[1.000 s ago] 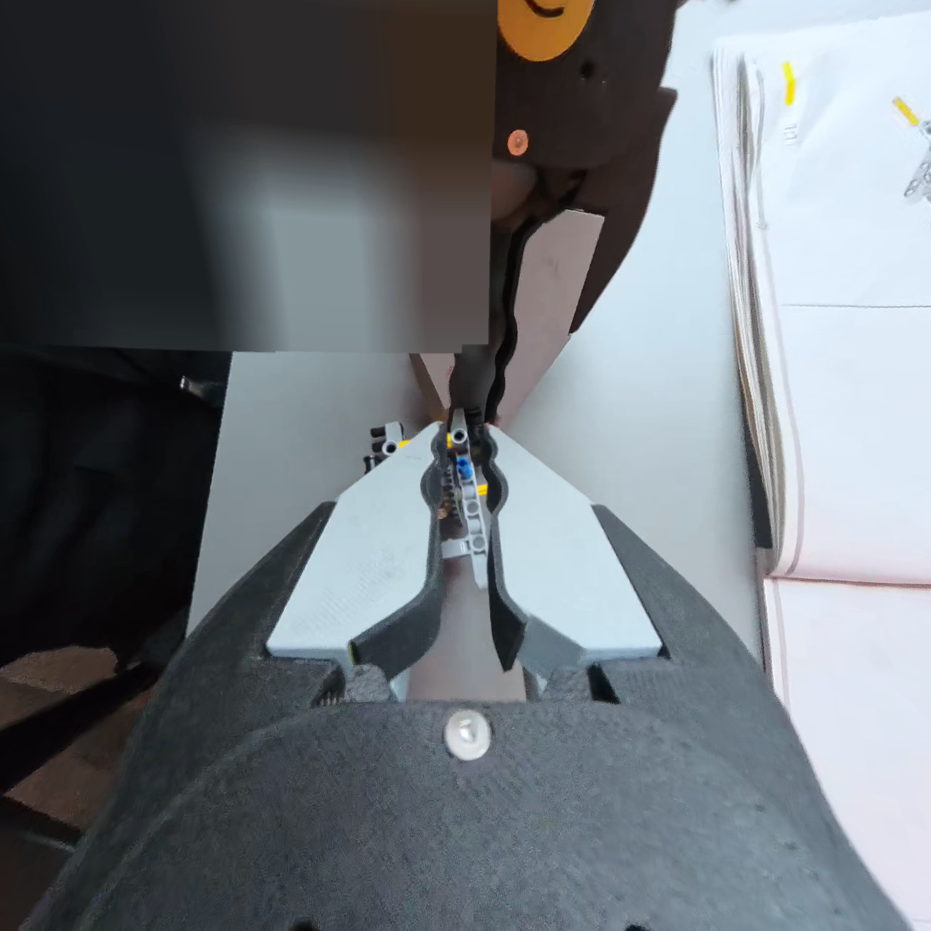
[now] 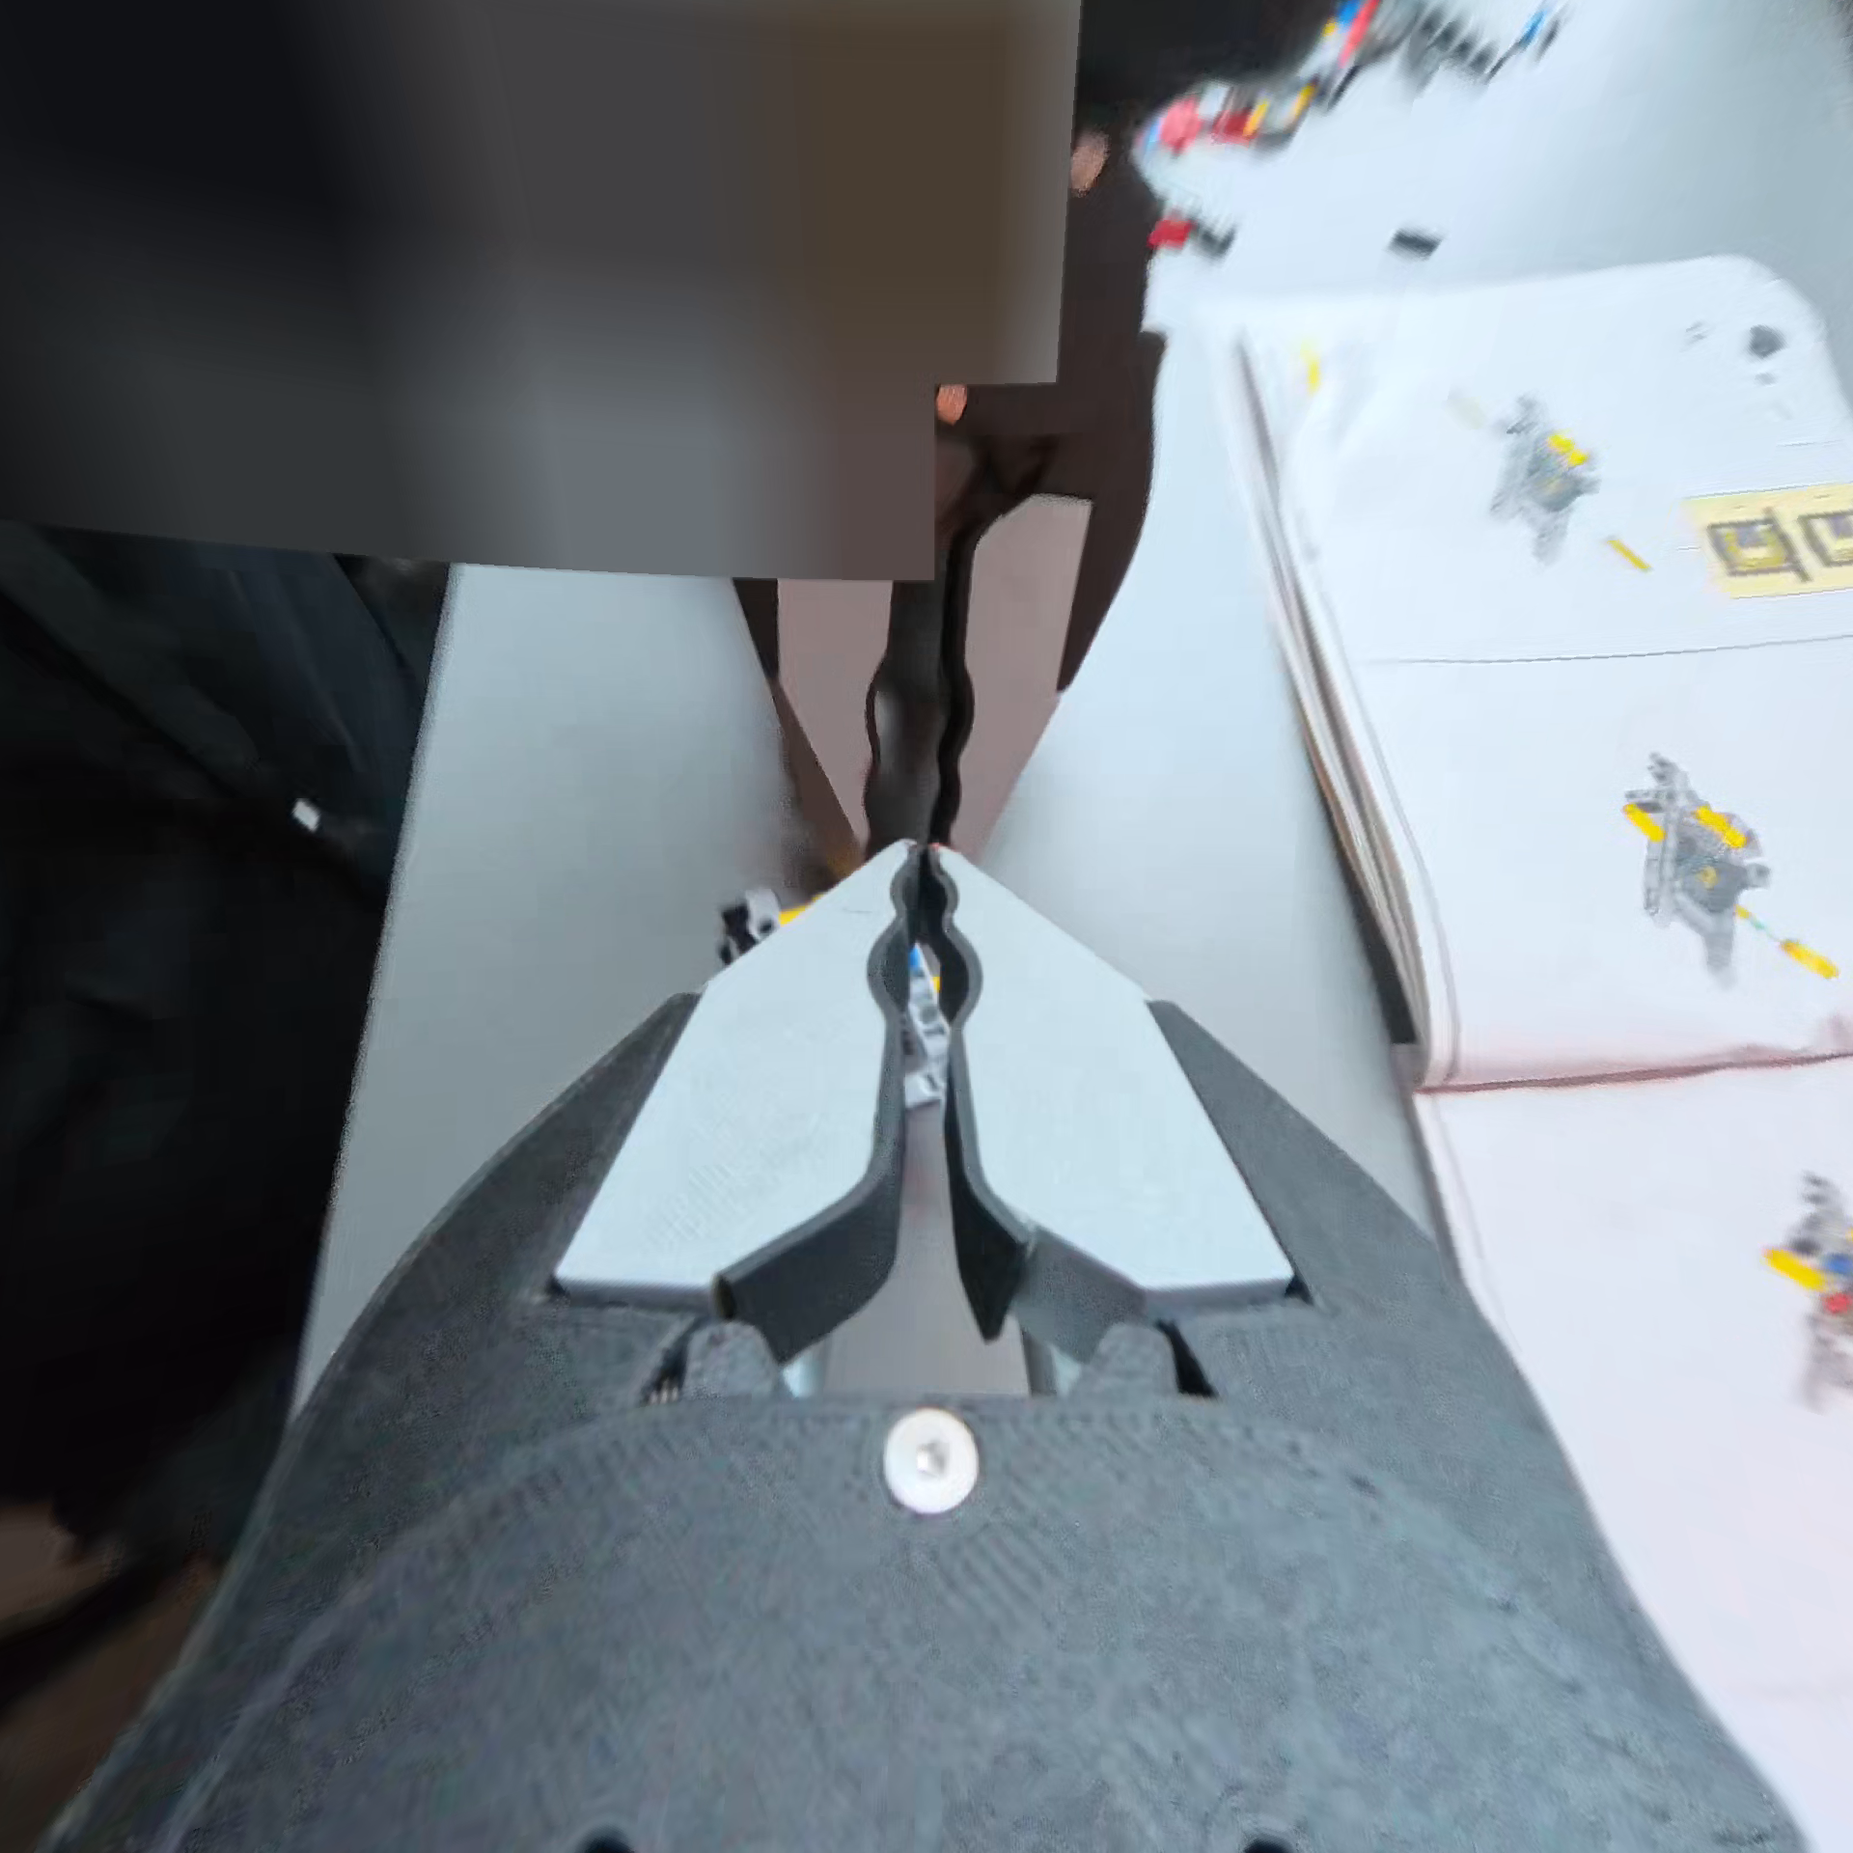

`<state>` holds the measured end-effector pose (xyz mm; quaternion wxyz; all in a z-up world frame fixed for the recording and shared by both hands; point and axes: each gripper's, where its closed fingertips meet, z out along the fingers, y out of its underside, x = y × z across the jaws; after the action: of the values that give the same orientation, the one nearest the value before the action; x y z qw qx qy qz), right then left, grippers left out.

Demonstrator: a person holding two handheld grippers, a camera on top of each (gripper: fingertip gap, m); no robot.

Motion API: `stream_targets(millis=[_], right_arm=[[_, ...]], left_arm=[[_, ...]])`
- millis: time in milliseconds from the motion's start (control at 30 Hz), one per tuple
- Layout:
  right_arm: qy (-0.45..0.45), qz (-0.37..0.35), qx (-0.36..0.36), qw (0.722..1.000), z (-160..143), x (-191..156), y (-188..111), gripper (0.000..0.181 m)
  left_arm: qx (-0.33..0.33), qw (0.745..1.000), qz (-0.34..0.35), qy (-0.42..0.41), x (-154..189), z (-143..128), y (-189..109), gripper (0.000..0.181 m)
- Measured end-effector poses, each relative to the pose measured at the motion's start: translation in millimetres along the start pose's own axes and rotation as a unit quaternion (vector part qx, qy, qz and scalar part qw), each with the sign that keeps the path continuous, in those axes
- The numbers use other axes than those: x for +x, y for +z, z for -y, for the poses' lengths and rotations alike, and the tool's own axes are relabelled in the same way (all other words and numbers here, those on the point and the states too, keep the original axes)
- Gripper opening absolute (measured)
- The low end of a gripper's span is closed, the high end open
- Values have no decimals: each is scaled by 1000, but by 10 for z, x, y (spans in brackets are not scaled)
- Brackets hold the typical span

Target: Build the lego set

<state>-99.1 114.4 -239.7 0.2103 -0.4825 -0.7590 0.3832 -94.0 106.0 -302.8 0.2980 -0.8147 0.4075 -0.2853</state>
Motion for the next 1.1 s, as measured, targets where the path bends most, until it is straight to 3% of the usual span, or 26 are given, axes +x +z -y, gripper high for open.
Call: stream_targets(millis=[133, 267, 333, 467, 500, 600, 633, 733, 900, 1033, 1100], right_arm=[[83, -29, 133, 987, 47, 42, -214, 0], [100, -89, 203, 970, -29, 57, -445, 0], [99, -117, 215, 965, -84, 69, -524, 0], [86, -198, 177, 960, -305, 155, -629, 0], [88, -207, 165, 960, -360, 158, -634, 3], [101, -186, 153, 965, -422, 108, -594, 53], [103, -179, 156, 966, -429, 92, -587, 57], [93, -187, 171, 963, -444, 94, -584, 60], [68, -242, 153, 956, -552, 228, -596, 57], [60, -255, 151, 953, -547, 244, -599, 55], [53, -262, 147, 952, -546, 242, -593, 53]], left_arm=[[13, 1000, 13, -4, -37, 28, -28, 21], [62, 997, 49, 4, -88, 132, -144, 31], [74, 994, 77, 2, -147, 159, -257, 50], [114, 977, 179, -13, -292, 148, -1014, 38], [123, 972, 198, -29, -309, 97, -1238, 38], [124, 958, 248, -77, -325, -135, -1739, 39], [117, 952, 270, -86, -333, -224, -1852, 37], [73, 932, 337, -114, -363, -554, -2112, 36], [95, 910, 353, -194, -368, -986, -2295, 32], [41, 882, 408, -231, -547, -1436, -2418, 28], [46, 882, 405, -237, -541, -1523, -2487, 25]])
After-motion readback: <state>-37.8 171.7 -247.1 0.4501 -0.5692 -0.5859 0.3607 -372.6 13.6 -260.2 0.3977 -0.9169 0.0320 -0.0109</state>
